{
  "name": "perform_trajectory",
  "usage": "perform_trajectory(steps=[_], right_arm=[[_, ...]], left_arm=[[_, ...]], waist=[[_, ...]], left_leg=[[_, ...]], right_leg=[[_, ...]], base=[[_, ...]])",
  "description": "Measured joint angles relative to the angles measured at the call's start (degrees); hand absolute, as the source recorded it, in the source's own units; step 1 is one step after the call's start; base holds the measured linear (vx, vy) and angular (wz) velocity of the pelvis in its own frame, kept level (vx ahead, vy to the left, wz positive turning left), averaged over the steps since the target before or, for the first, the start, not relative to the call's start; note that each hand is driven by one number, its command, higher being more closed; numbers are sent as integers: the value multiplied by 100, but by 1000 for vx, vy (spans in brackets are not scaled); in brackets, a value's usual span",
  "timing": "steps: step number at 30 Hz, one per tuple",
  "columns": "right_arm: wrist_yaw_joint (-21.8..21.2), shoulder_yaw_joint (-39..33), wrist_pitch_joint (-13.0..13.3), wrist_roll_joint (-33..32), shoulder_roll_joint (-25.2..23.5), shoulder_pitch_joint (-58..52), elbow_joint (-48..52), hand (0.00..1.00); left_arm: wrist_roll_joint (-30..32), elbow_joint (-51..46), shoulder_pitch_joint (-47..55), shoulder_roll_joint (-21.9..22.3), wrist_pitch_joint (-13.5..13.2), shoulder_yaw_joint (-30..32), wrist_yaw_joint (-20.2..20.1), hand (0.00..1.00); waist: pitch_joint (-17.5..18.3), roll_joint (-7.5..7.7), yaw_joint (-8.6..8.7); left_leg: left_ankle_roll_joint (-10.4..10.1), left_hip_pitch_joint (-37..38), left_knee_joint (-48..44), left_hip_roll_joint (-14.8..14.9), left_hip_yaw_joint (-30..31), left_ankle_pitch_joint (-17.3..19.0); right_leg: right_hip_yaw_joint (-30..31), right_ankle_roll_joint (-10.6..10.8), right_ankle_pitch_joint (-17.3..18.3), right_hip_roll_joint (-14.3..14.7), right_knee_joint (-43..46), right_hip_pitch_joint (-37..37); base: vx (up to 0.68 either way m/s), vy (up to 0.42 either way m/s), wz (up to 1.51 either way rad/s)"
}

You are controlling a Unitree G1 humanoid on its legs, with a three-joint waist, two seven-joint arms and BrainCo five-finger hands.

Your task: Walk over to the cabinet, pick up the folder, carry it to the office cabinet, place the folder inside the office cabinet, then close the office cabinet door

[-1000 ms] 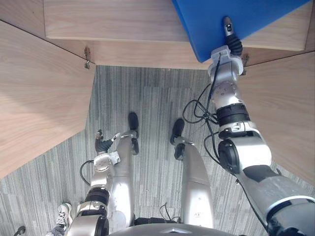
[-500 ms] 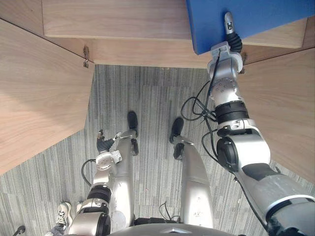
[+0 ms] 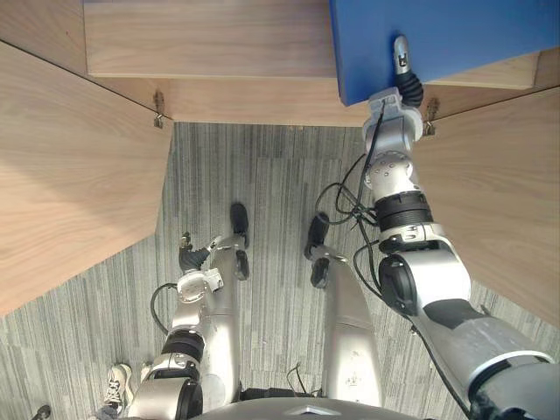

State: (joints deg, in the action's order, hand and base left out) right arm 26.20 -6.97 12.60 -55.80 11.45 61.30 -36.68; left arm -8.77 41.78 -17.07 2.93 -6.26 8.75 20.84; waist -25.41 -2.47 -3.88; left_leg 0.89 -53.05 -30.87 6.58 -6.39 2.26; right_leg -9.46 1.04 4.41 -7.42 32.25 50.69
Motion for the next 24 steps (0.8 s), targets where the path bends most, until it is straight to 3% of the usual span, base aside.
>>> perform_trajectory(steps=[11, 24], right_arm=[[-175, -55, 225, -128, -142, -392, 478, 0], [-219, 34, 216, -222, 4, -801, 704, 0]], left_arm=[[-2, 16, -9, 8, 17, 2, 0, 0], [-5, 50, -8, -29, 61, 9, -6, 0]], waist=[[5, -8, -45], [8, -2, -68]], left_leg=[[-14, 53, 41, 29, 7, 10], [-26, 118, 157, 23, 24, 0]], right_leg=[[-14, -4, -2, 29, -36, -65], [-58, 1, -14, 38, -174, -163]], base=[[6, -3, 0], [34, -13, 1]])
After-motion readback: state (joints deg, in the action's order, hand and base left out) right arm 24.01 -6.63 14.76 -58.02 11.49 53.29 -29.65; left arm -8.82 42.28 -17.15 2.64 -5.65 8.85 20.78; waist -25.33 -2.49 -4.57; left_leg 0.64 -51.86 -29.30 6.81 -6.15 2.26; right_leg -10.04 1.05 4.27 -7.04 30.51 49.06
